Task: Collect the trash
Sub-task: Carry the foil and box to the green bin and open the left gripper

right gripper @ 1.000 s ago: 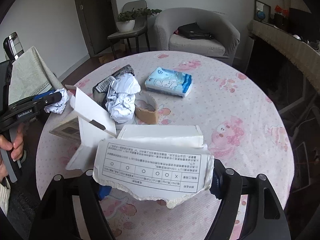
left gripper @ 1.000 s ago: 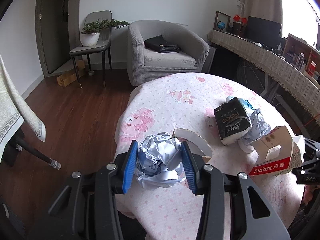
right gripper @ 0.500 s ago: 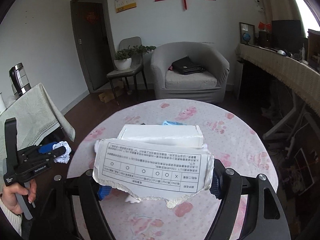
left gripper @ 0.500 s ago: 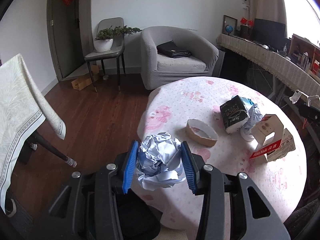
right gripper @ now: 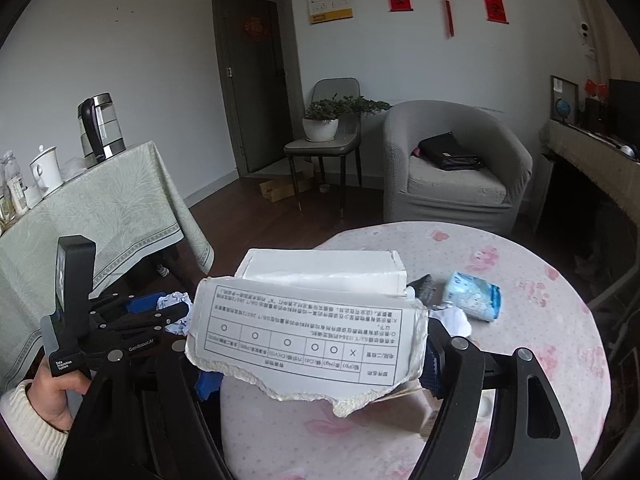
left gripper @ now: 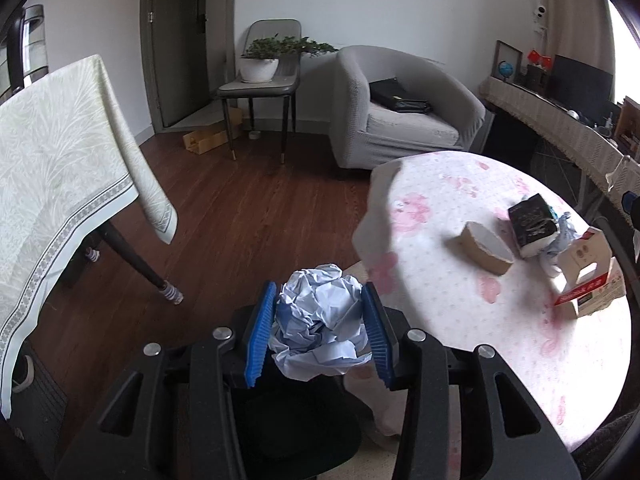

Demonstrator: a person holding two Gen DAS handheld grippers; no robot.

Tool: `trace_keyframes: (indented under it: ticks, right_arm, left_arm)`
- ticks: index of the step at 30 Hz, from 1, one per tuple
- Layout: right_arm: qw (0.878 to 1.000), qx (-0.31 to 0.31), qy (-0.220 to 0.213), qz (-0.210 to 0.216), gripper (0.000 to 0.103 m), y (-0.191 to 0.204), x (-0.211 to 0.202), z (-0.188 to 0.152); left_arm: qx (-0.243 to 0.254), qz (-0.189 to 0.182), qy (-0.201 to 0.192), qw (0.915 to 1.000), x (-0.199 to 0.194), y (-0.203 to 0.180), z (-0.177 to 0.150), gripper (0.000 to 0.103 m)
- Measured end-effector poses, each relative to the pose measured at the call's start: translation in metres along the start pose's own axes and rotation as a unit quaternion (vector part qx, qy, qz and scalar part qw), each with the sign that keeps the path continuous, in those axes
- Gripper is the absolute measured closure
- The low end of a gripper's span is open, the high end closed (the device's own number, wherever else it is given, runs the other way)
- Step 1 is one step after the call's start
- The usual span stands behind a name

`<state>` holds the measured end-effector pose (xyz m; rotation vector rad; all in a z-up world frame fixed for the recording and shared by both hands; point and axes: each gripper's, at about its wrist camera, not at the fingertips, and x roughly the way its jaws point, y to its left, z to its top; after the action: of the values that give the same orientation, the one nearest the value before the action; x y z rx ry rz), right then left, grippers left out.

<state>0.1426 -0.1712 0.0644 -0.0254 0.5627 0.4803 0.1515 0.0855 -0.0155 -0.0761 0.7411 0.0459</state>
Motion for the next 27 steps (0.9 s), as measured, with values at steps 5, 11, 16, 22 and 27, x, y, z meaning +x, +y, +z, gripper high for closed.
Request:
trace_keyframes:
  ticks: [5,11,16,22,27]
  right_arm:
    - [0.999,-0.004,0.017,0.028,0.027,0.024,0.024,0.000]
    - [0.997,-0.018,0.045,0.067,0.027,0.061,0.053,-0.005]
    - [0.992,-0.032,0.075,0.096,0.027,0.095,0.081,-0.009]
    - [0.985,-0.024,0.108,0.130,0.027,0.124,0.112,-0.015]
    - [0.979,-0.029,0.140,0.146,0.027,0.145,0.135,-0.023]
  left_arm:
    - [-0.024,0.005,0.031,0.9992,0.012,0.026,-0.015,0.057]
    - [-0.041,0.011,0.072,0.9965,0.027,0.054,-0.035,0.057]
    - [-0.055,0.017,0.128,0.9901,0.048,0.080,-0.059,0.056]
    - [-0.065,0.025,0.164,0.9840,0.064,0.101,-0.079,0.056]
    - [-0.065,0.020,0.194,0.9788,0.075,0.112,-0.095,0.055]
